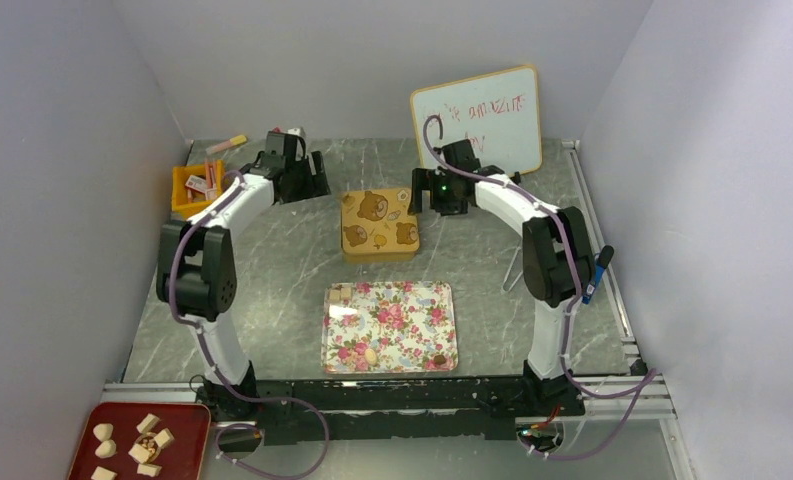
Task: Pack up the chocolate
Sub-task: Close the box lid on the packing box.
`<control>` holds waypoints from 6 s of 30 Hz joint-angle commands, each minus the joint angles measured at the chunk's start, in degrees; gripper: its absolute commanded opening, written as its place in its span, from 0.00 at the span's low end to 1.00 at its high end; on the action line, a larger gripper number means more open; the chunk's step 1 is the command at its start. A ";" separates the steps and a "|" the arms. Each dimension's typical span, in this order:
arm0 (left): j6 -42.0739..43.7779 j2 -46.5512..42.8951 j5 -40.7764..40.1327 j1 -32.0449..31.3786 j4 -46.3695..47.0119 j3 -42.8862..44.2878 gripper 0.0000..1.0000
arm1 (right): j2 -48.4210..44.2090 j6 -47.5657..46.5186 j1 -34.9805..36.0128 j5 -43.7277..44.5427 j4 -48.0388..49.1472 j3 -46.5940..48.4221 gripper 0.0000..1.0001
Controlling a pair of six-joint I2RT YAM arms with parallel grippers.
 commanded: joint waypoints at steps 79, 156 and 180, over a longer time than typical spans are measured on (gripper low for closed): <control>0.94 -5.93 -3.10 -6.16 6.39 -14.14 0.78 | 0.22 -0.92 3.10 4.46 0.48 -1.56 1.00; -0.70 -5.17 -5.31 -4.64 5.56 -13.40 0.77 | 3.65 -1.73 2.27 1.30 -0.45 6.12 1.00; -0.05 -13.24 -10.36 -3.04 0.43 -15.75 0.77 | 1.17 -1.74 1.91 4.11 0.26 3.35 1.00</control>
